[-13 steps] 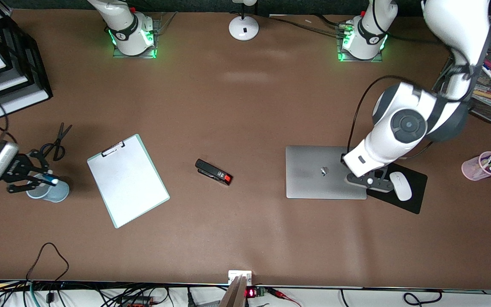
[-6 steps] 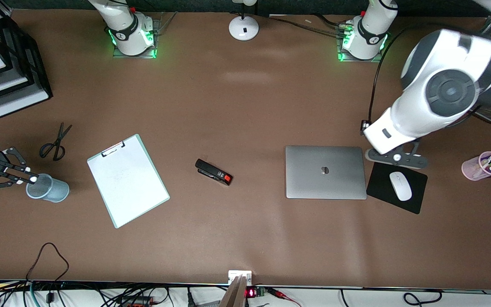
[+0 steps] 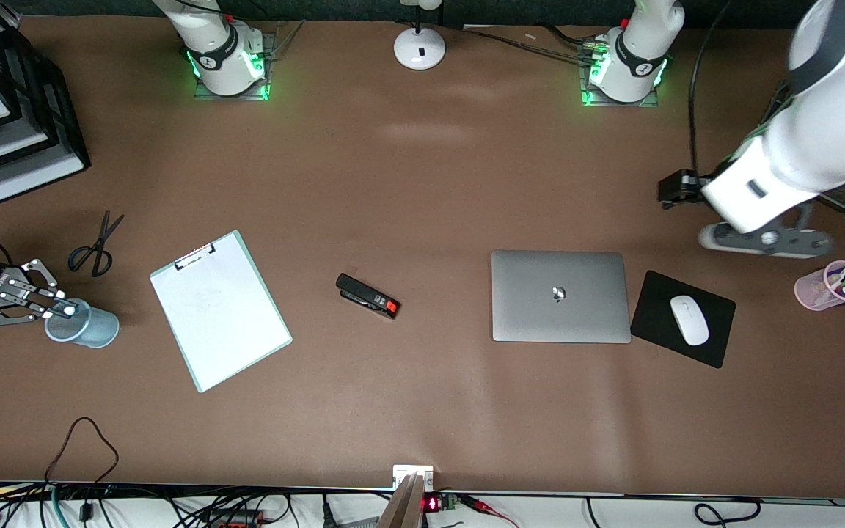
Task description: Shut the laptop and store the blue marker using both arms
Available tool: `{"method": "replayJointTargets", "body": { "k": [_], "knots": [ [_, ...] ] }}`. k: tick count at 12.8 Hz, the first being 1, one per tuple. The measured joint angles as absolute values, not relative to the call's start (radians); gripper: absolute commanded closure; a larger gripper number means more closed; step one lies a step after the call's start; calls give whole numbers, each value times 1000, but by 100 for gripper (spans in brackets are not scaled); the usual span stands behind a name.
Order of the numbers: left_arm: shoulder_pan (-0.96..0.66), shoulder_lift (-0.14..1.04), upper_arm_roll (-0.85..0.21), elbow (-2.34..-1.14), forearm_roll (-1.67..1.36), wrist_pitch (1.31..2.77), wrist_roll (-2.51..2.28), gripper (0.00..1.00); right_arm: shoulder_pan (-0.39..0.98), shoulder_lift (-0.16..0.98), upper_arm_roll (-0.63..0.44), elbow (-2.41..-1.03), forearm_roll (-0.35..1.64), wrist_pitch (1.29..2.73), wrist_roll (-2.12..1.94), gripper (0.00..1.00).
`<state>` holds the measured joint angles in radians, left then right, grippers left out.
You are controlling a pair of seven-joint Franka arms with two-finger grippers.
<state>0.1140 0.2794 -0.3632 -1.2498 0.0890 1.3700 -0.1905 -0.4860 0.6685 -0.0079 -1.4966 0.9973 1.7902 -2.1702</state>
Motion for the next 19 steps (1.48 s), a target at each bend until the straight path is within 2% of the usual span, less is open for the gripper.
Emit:
{"method": "replayJointTargets", "body": {
  "k": [3, 4, 6, 7, 9, 10, 19],
  "knots": [
    [37, 123, -85, -1484, 10, 1589, -76, 0, -487, 672, -7, -1459, 997, 1779, -2178, 86],
    [23, 82, -32, -1574, 5, 1664, -52, 0, -493, 678, -7, -1452, 997, 1774, -2188, 85],
    [15, 17, -9, -1706, 3, 1735, -23, 0, -517, 708, -7, -1444, 1022, 1740, -2230, 84],
    [8, -4, -9, -1735, 3, 1740, -18, 0, -531, 728, -7, -1442, 1043, 1724, -2251, 83],
    [-2, -15, -9, -1748, 3, 1738, -15, 0, -552, 768, -7, -1438, 1065, 1693, -2274, 63],
    [-4, -15, -9, -1748, 3, 1738, -10, 0, -557, 783, -7, -1437, 1071, 1689, -2280, 1],
    [-10, -15, -8, -1728, 3, 1701, 12, 0, -570, 791, -7, -1412, 1064, 1679, -2175, 0]
  ]
}}
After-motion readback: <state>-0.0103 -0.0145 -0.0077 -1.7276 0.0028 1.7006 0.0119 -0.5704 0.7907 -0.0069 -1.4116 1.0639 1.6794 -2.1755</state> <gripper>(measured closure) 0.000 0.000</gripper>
